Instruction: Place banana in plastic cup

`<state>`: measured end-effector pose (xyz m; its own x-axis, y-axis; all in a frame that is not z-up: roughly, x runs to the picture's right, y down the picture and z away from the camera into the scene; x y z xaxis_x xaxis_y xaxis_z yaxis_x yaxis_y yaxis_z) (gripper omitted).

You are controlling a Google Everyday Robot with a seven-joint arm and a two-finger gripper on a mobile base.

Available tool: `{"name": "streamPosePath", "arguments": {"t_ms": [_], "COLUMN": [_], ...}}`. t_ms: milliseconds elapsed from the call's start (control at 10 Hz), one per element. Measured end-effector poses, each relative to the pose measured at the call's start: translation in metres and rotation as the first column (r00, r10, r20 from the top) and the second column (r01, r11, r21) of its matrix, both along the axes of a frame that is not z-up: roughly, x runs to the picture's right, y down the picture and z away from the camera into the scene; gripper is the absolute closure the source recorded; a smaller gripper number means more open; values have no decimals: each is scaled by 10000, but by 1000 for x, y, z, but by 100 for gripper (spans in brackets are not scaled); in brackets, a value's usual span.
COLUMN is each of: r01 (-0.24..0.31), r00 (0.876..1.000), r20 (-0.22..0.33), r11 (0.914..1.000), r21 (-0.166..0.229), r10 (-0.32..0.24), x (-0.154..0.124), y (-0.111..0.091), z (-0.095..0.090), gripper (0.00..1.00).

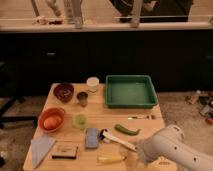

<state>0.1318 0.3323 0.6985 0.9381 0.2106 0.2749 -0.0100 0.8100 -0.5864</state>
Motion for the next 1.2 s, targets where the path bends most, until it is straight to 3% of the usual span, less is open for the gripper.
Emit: {"name": "streamPosePath", "arguments": {"t_ms": [200,600,900,1200], "r01": [285,286,827,1454], "r00": [9991,9991,9965,9892], "r20": [304,309,160,235], "r11": [9993,9993,9965,9882], "r21": [241,248,-139,-476], "r10": [-292,-294,-825,-1444], "x": [-6,-7,-17,-40], "y": [3,3,12,26], "z": [-3,-3,7,18], "gripper": [20,20,20,20]}}
